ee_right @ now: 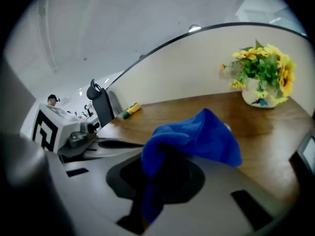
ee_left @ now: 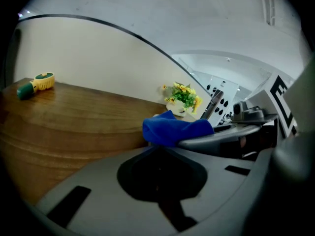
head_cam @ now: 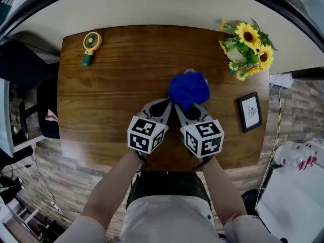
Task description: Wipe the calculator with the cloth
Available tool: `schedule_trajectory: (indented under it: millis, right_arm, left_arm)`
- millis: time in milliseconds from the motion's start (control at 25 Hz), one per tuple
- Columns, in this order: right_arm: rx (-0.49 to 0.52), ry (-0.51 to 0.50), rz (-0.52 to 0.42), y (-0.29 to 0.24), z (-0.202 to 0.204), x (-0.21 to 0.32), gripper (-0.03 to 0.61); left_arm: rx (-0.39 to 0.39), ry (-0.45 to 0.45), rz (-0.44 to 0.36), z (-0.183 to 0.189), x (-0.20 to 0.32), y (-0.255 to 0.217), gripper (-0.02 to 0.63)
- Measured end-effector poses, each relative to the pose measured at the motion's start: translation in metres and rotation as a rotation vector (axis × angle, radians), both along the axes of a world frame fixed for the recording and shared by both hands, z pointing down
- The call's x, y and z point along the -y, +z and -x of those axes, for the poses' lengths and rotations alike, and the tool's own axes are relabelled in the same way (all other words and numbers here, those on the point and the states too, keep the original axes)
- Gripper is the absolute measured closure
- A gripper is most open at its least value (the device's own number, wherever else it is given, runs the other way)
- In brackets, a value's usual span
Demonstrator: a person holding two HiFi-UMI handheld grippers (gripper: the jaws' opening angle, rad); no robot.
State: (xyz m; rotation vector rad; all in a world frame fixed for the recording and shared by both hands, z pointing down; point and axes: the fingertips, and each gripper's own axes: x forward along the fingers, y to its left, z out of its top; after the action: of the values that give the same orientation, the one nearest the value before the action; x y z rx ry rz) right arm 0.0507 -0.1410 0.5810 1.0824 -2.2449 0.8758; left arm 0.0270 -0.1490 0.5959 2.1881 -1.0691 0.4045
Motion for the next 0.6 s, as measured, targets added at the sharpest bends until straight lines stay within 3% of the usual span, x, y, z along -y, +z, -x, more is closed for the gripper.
schedule_trajectory:
  millis: [240, 600]
  right_arm:
    - [-0.059, -0.107, 0.073, 0.014, -0.001, -0.043, 0.517]
    - [-0.052, -0.006, 0.188, 0.019, -0.056, -0.061, 0.517]
  left_arm:
    - [0.011, -0.006, 0.002, 0.004, 0.000, -0.001, 0.612]
    - [0.001, 0.003, 0.001, 0.002, 0.000, 0.000, 0.612]
